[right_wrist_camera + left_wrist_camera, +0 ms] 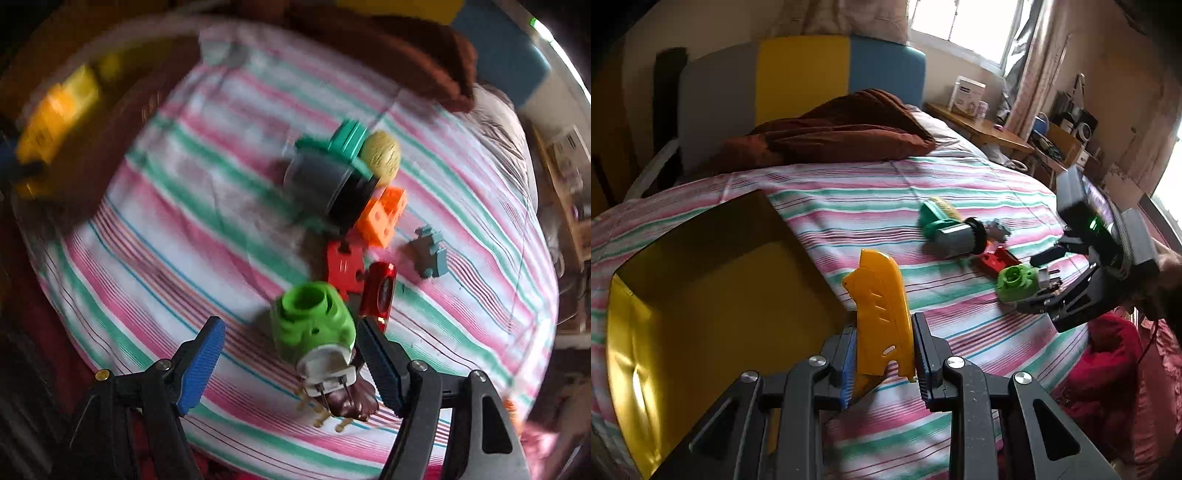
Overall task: Organize rigid objects
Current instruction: 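Drop the yellow piece into the tray with the left tool while the right tool nears the green plug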
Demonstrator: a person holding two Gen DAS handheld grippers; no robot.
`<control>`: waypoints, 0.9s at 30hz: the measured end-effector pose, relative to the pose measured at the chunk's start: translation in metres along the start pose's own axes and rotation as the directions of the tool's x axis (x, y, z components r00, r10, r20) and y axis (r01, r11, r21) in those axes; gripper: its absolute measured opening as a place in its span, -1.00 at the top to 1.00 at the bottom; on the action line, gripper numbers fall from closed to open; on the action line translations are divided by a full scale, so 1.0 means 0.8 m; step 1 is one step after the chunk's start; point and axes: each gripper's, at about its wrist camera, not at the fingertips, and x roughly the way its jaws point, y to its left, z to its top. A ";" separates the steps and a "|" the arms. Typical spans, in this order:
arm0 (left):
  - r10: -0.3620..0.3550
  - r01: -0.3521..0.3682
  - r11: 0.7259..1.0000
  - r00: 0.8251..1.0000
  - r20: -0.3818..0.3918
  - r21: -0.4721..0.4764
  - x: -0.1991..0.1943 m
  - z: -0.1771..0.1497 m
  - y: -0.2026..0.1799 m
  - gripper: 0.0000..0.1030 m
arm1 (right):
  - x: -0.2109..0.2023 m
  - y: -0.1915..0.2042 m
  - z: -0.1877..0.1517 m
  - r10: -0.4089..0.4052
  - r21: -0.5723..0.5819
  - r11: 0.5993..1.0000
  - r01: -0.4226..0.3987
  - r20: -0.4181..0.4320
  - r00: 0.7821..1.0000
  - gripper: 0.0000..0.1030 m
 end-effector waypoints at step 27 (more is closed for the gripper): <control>0.347 -0.380 0.895 0.922 -0.171 -0.234 0.043 0.015 0.301 0.47 | 0.016 0.045 0.024 0.026 0.262 0.959 -0.112 0.312 0.950 -0.07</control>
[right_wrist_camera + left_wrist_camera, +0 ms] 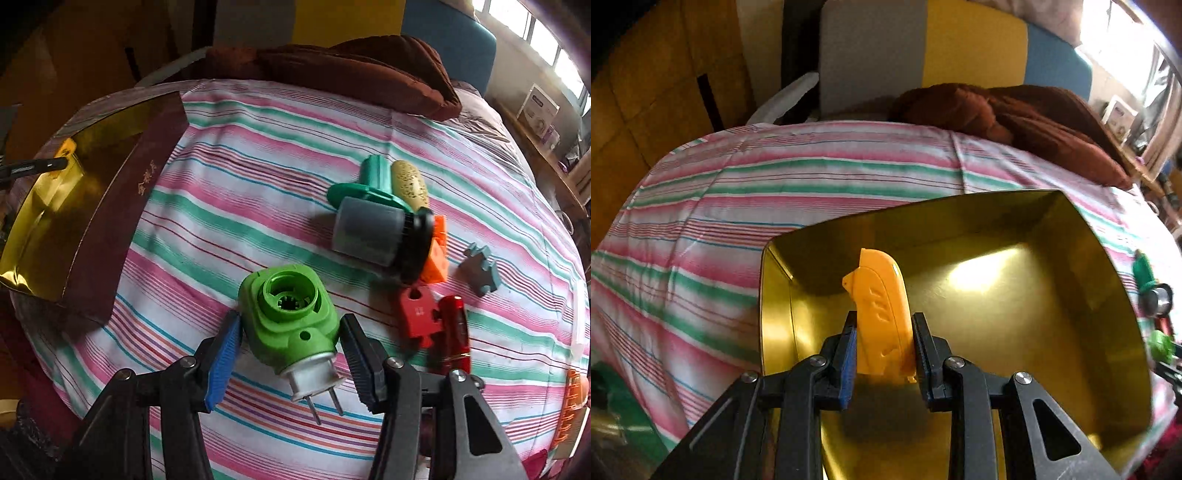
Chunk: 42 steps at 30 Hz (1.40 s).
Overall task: Organize rigid objects
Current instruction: 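Drop the yellow piece into the tray with the left tool while the right tool nears the green plug, then grasp the green plug-shaped part with the right tool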
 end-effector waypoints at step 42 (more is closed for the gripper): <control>0.178 -0.140 0.977 0.950 0.257 -0.161 -0.189 -0.157 -0.025 -0.83 | -0.058 0.046 0.038 0.029 0.114 0.992 -0.050 0.176 0.984 -0.06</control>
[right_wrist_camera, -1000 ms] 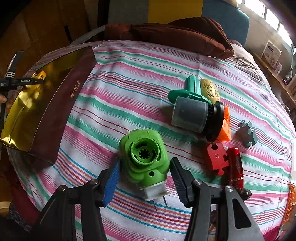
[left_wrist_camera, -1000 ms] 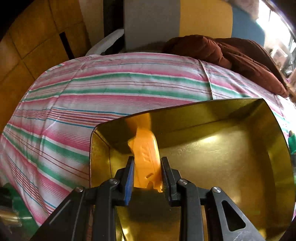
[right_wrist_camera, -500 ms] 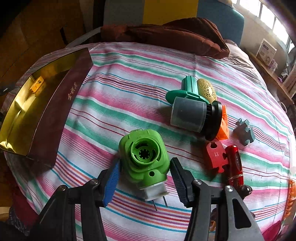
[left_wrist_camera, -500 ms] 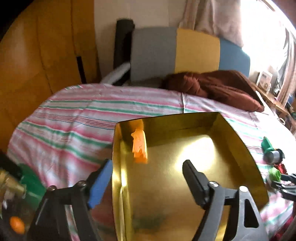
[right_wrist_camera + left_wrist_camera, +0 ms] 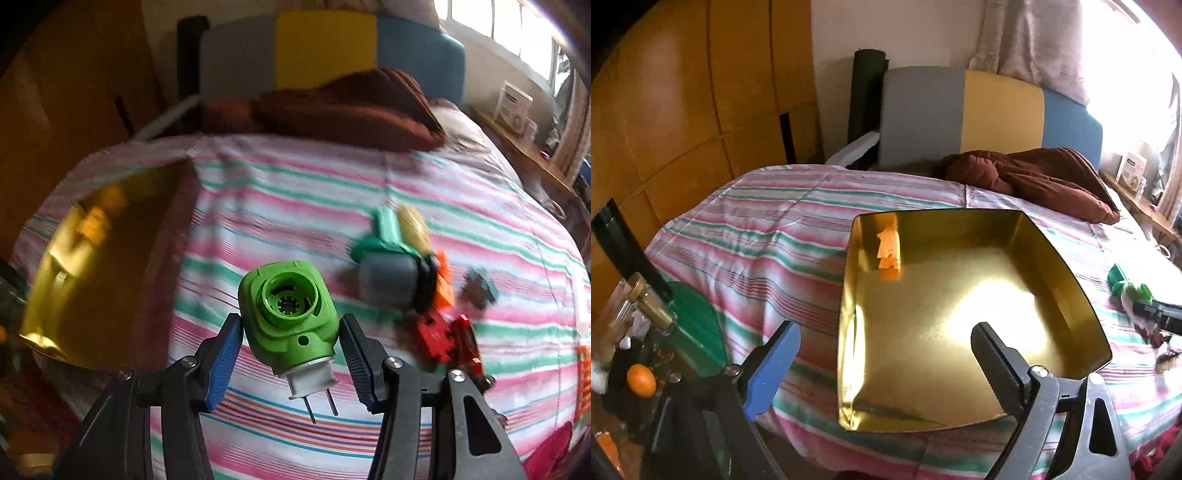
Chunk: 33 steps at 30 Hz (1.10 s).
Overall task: Organize rigid objects
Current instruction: 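Grasp the green plug-shaped part with the right tool, then carry the green plug into the gold tray and open the right tool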
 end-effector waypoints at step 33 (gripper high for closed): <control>0.136 -0.135 0.990 0.991 0.006 -0.041 -0.007 -0.016 0.066 -0.86 | 0.169 0.338 0.098 0.198 -0.164 0.960 -0.229 -0.185 0.962 -0.06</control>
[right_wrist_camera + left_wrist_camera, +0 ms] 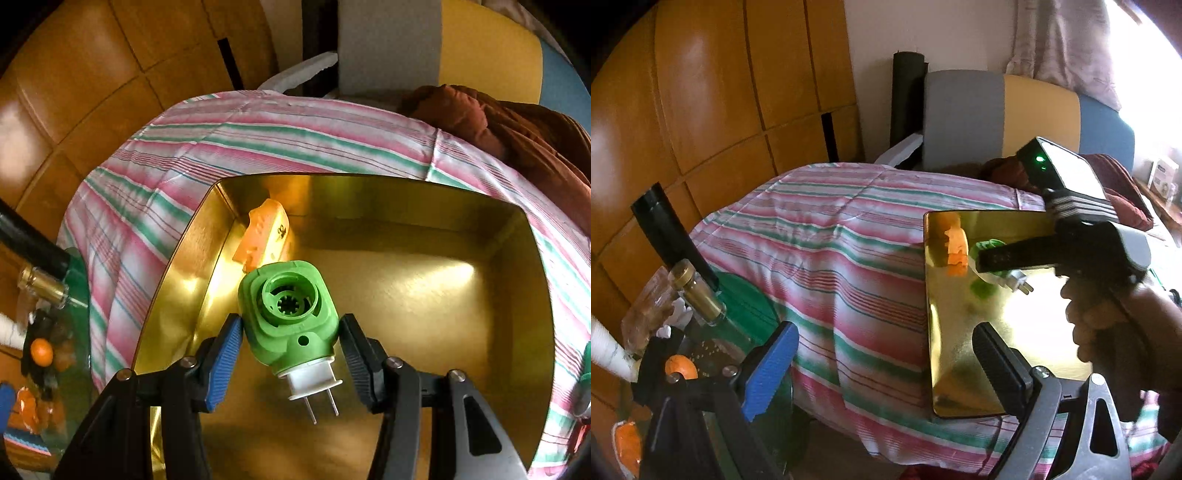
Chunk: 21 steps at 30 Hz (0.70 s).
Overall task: Organize rigid objects
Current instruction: 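Carry the green plug into the gold tray and open the right tool, then move the left tool to the brown bristled brush and grasp it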
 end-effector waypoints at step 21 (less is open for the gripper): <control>-0.062 0.059 0.996 0.997 -0.045 -0.059 0.008 -0.012 0.011 -0.86 | -0.053 -0.020 -0.013 0.154 0.078 0.984 -0.160 0.079 0.985 -0.17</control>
